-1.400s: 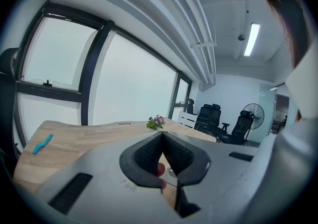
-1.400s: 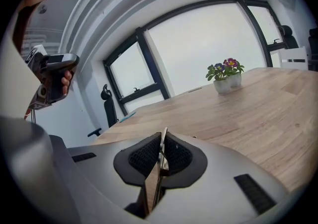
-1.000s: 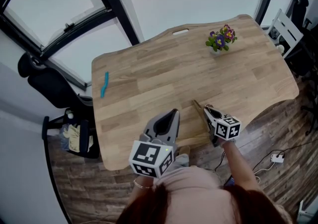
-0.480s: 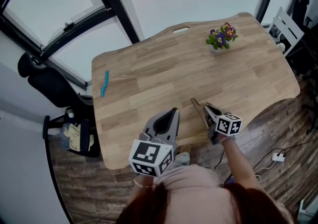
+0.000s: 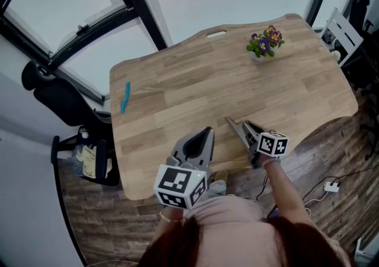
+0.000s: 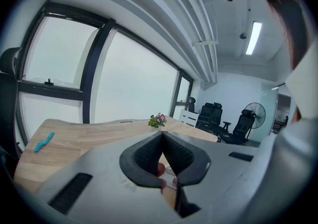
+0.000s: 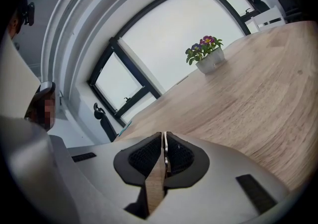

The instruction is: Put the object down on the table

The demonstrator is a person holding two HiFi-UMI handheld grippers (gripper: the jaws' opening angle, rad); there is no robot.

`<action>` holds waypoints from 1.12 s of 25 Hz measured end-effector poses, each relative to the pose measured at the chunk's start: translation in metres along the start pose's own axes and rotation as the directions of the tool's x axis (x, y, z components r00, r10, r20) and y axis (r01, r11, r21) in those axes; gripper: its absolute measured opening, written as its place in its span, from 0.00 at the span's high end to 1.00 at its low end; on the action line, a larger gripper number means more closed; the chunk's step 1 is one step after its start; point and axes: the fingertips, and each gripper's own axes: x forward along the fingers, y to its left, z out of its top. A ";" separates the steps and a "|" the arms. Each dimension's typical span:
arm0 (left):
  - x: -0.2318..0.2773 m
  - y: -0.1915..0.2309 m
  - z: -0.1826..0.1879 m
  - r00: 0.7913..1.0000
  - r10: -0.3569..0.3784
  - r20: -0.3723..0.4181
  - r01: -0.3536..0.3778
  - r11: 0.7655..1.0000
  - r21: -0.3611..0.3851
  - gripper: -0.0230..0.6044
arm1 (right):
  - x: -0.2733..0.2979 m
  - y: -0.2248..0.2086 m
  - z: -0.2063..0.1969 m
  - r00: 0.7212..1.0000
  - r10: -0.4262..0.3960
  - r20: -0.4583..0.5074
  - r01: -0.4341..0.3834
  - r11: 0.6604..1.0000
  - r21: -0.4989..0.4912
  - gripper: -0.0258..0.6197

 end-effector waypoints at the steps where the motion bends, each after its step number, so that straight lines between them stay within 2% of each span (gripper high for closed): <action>1: 0.000 0.000 0.000 1.000 0.001 0.001 -0.001 1.000 0.000 0.96 | 0.001 0.000 0.000 1.000 -0.002 -0.004 0.002 1.000 0.001 0.94; 15: -0.007 0.000 0.001 1.000 0.016 0.011 -0.016 1.000 -0.003 0.96 | 0.002 -0.009 0.008 0.998 -0.053 -0.017 0.055 0.992 0.114 0.94; 25: -0.013 -0.002 0.002 0.999 0.026 0.021 -0.025 1.000 -0.004 0.96 | 0.000 -0.016 0.017 0.998 -0.060 0.016 0.055 0.971 0.232 0.86; 28: -0.014 -0.005 0.002 0.999 0.023 0.024 -0.023 1.000 -0.001 0.96 | -0.004 -0.012 0.024 0.998 -0.058 0.033 0.050 0.977 0.208 0.85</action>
